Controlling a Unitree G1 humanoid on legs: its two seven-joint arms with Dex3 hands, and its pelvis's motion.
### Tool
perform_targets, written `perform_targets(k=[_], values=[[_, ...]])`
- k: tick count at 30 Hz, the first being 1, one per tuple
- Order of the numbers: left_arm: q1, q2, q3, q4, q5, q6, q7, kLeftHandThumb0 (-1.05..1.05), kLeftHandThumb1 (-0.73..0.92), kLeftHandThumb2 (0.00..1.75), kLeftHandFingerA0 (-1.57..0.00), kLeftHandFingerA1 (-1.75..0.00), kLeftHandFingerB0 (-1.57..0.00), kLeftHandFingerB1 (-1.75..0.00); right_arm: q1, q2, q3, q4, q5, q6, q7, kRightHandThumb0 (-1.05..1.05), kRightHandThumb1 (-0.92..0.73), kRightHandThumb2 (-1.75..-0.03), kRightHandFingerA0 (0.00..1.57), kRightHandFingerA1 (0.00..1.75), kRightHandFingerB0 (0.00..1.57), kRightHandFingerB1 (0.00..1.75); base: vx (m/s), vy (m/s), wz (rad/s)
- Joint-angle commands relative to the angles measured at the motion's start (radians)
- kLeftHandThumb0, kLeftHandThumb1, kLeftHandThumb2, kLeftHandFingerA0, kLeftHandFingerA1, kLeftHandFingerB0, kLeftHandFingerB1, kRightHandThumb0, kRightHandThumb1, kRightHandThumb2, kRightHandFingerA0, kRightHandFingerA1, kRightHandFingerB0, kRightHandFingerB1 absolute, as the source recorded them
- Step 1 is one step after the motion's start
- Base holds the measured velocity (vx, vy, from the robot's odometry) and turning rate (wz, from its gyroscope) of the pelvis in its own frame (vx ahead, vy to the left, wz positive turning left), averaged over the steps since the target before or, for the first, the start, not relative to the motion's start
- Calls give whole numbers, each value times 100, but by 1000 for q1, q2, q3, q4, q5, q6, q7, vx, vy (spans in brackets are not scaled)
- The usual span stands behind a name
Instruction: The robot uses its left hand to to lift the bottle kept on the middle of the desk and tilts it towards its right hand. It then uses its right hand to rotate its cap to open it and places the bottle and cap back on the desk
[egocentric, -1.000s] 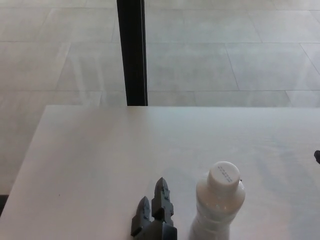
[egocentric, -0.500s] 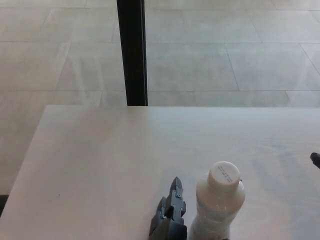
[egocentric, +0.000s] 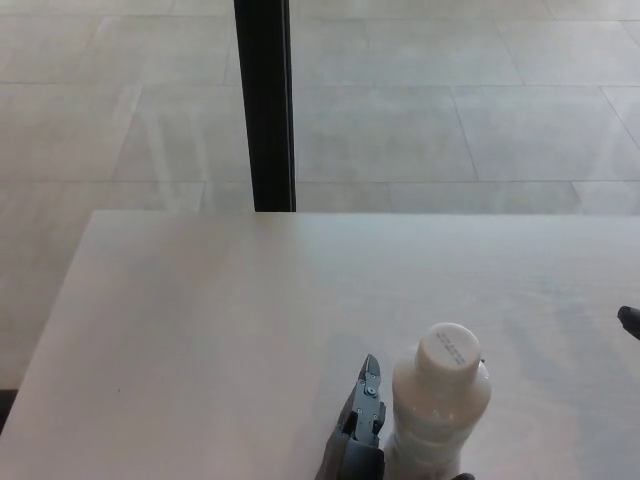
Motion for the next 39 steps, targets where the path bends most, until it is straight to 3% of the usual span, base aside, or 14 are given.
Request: perform_targets(k=[1, 2, 3, 14, 15, 18, 20, 22, 27, 31, 32, 34, 38, 39], values=[[-59, -340, -50, 33, -130, -205, -20, -77, 54, 95, 0, 0, 0, 0, 18, -8, -7, 8, -16, -11, -11, -81, -81, -65, 28, 52, 32, 31, 0, 0, 0], [-71, -345, -50, 52, -126, -229, -16, -78, 54, 94, 0, 0, 0, 0, 21, -6, -6, 4, -18, -7, -16, -81, -66, -106, 31, 61, 22, 44, 0, 0, 0], [-77, -349, -49, 59, -122, -233, -11, -77, 54, 94, 0, 0, 0, 0, 21, -5, -4, 3, -20, -8, -17, -87, -71, -73, 30, 56, 31, 34, 0, 0, 0], [-151, -382, -38, 117, -83, -213, 31, -63, 48, 96, 0, 0, 0, 0, 21, -12, -27, 21, 1, -23, -3, -85, -72, -73, 28, 62, 30, 33, 0, 0, 0], [-160, -395, -33, 133, -66, -221, 61, -55, 45, 99, 0, -52, 0, 0, 23, -20, -25, 24, -6, -23, -1, -76, -82, -65, 27, 56, 33, 31, 0, 0, 0], [-181, -412, -25, 163, -47, -245, 95, -40, 49, 98, -17, -89, 0, 0, 26, -28, -25, 26, -10, -18, 3, -76, -82, -65, 28, 56, 33, 31, 0, 0, 0], [-212, -453, -10, 208, -63, -305, 108, -28, 59, 90, -32, -169, 0, -4, 30, -29, -24, 39, -21, -44, 4, -72, -82, -65, 30, 58, 34, 31, 0, 0, 0], [-241, -483, -3, 233, -61, -328, 126, -36, 62, 97, -58, -136, 0, -2, 31, -26, -23, 41, -22, -46, 1, -76, -68, -105, 29, 61, 23, 45, 0, 0, 0], [-318, -552, 7, 293, -59, -332, 148, -35, 64, 96, -74, -170, -1, -21, 25, -8, -34, 37, -7, -22, -20, -69, -81, -65, 35, 57, 32, 30, 0, 0, 0], [-365, -596, 11, 348, -55, -342, 167, -46, 57, 106, -110, -175, 0, -51, 25, 1, -51, 29, 8, -17, -34, -62, -80, -64, 40, 64, 25, 33, 0, 0, 0], [-372, -606, 14, 360, -63, -349, 162, -44, 58, 108, -113, -175, 0, -56, 26, 6, -53, 26, 8, -16, -41, -64, -65, -98, 43, 67, 19, 48, 0, 0, 0], [-385, -626, 17, 390, -88, -380, 138, -47, 57, 115, -119, -175, 0, -58, 24, 3, -51, 27, -6, -12, -54, -59, -78, -63, 43, 53, 30, 38, 0, 0, 0], [-377, -641, 2, 443, -138, -471, 75, -45, 66, 120, -145, -175, -3, -66, 14, 12, -57, 51, 1, -17, -62, -66, -73, -62, 40, 46, 36, 34, 0, 0, 0], [-367, -642, -14, 450, -139, -484, 75, -29, 82, 128, -151, -175, -6, -72, 4, 50, -95, 57, 71, -21, -61, -64, -52, -90, 43, 62, 32, 50, 0, 0, 0]])
